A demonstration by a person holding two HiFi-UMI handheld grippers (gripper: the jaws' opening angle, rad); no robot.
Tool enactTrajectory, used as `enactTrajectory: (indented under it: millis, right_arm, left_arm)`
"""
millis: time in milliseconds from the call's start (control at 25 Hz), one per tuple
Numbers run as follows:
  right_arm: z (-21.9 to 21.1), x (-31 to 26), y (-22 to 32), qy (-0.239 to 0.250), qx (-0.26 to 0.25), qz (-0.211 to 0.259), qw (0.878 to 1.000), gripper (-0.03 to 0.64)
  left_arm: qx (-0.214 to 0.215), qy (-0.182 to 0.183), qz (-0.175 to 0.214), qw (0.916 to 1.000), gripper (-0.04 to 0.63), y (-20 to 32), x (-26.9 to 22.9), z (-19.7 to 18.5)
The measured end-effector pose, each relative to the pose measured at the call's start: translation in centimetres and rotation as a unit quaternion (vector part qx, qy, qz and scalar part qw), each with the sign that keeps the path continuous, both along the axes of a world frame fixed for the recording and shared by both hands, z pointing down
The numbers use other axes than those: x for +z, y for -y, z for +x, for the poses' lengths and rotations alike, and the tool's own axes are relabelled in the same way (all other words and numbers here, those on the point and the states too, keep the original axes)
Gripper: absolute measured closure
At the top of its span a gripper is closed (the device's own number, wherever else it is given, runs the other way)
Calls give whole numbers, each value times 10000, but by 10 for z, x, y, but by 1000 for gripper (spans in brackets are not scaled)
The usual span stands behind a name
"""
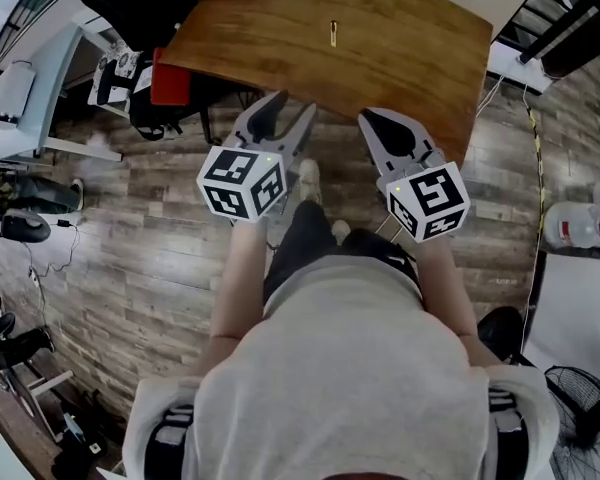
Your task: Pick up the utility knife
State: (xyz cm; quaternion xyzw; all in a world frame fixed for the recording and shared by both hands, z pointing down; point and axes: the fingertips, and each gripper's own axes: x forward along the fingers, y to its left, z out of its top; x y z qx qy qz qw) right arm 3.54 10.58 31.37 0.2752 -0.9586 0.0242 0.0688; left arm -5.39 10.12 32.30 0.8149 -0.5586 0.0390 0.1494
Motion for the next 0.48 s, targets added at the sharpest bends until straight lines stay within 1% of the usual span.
enactTrajectory:
  millis: [160,320,480]
  right_arm:
    - [-7,1,34,-19,106,-6,9999,606]
    - [-6,7,68,49,394,-116,9991,606]
    - [-12,6,116,-6,678,-77,9977,606]
  left_arm:
    - [94,-12,-69,9999,388,34,5,-7]
    - [288,-68,-110,9995,393,74,13,-13]
    - [556,-33,-67,9984,396,123,10,-18]
